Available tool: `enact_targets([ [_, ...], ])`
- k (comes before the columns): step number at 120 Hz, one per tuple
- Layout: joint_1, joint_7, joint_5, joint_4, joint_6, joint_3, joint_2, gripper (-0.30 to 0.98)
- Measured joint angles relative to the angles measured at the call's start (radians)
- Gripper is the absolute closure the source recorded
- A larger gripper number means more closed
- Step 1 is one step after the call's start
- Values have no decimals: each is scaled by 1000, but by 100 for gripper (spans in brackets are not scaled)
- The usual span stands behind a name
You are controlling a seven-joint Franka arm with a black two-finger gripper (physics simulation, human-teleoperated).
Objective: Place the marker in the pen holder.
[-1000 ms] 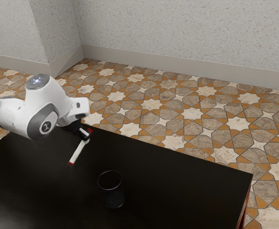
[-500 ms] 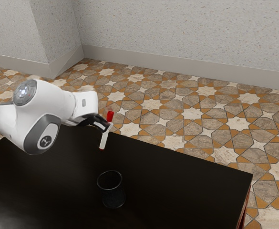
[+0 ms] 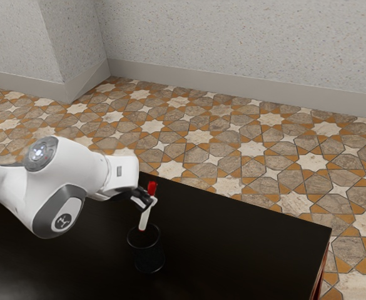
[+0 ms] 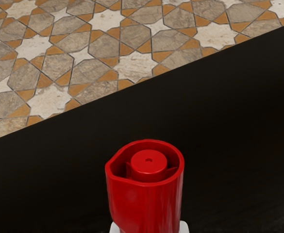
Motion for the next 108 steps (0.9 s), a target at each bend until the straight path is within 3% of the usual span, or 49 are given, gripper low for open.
enact_targets([
  [29,0,5,-8,3,3,-9,60,75],
  [54,0,0,-7,4,-4,-9,78,34],
  [71,3,-3,-6,33,-34,1,82,18],
  [81,4,-4,-5,224,-204,80,128,12],
  [98,-17,17,56,896,-696,216,427,6],
  [108,-3,20,74,1105,-930,302,486,4],
])
